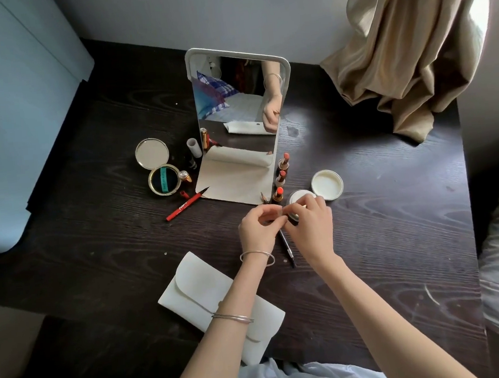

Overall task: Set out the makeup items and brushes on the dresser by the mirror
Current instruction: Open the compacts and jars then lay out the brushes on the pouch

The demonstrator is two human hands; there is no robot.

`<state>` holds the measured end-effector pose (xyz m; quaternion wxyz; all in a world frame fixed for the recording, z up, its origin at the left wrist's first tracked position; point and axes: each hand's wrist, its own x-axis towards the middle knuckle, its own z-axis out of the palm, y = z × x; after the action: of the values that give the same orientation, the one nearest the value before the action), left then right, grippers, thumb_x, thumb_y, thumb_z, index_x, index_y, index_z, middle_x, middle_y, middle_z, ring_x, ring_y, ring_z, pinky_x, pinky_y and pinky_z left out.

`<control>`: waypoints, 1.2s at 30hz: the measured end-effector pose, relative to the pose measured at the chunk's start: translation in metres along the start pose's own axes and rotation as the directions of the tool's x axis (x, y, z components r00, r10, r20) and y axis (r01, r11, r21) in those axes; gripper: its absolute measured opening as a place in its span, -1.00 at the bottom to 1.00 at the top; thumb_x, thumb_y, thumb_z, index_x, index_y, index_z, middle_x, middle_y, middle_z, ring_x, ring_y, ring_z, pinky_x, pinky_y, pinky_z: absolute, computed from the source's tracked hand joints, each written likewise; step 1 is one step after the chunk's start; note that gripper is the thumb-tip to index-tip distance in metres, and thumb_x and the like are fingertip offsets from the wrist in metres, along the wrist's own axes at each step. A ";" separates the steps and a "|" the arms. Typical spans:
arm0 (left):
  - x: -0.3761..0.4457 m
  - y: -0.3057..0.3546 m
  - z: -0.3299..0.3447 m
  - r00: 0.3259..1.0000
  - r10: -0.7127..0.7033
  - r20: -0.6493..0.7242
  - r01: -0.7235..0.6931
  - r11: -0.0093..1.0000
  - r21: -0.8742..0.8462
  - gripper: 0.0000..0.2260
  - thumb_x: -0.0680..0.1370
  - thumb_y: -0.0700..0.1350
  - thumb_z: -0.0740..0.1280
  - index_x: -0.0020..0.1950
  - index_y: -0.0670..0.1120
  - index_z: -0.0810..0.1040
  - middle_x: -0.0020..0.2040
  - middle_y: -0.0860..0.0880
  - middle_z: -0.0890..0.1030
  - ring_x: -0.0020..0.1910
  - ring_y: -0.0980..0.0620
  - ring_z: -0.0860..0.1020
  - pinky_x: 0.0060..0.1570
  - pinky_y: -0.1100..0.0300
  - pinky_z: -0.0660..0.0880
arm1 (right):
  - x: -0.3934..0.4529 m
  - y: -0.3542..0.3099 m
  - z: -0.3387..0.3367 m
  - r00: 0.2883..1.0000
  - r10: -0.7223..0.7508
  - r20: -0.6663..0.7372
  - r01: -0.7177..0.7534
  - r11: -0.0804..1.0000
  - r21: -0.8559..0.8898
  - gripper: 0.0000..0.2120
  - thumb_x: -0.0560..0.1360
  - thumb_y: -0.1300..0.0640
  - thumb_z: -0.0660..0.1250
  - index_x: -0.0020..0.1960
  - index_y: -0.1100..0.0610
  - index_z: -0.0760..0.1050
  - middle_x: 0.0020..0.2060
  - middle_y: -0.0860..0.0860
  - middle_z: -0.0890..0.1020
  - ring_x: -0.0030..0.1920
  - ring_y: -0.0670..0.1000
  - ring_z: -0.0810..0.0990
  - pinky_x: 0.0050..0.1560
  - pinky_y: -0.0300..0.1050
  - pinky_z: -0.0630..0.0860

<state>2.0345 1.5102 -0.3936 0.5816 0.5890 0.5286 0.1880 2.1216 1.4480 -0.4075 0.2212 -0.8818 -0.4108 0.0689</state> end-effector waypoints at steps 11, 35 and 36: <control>0.013 -0.009 0.006 0.995 -0.065 0.074 0.047 0.976 0.213 -0.73 0.47 -0.15 0.39 0.17 -0.02 0.60 0.06 -0.01 0.61 -0.14 0.06 0.58 0.03 0.11 0.56 | 0.010 0.003 0.019 0.985 0.168 0.029 -0.166 0.984 -0.058 -0.94 0.37 0.11 0.47 -0.16 0.02 0.66 -0.20 0.04 0.48 -0.09 0.11 0.42 -0.14 -0.07 0.14; 0.022 -0.015 0.011 0.989 -0.146 0.034 0.137 0.971 0.194 -0.71 0.46 -0.21 0.39 0.18 -0.07 0.59 0.08 -0.02 0.64 -0.14 0.10 0.60 0.07 0.03 0.56 | 0.016 0.005 0.025 0.993 0.107 0.058 -0.091 0.970 -0.224 -0.98 0.35 0.09 0.45 -0.23 0.00 0.66 -0.24 0.02 0.48 -0.15 0.09 0.43 -0.18 -0.07 0.14; 0.022 -0.015 0.011 0.989 -0.146 0.029 0.137 0.971 0.198 -0.70 0.46 -0.21 0.39 0.18 -0.07 0.59 0.09 -0.02 0.62 -0.15 0.10 0.60 0.06 0.02 0.57 | 0.016 0.005 0.025 0.992 0.108 0.062 -0.092 0.971 -0.222 -0.98 0.35 0.08 0.44 -0.22 -0.01 0.65 -0.23 0.02 0.48 -0.14 0.09 0.43 -0.18 -0.08 0.14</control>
<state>2.0454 1.5201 -0.4187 0.5441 0.6081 0.5724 0.0805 2.1276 1.4655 -0.4311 0.1039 -0.9172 -0.3788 0.0667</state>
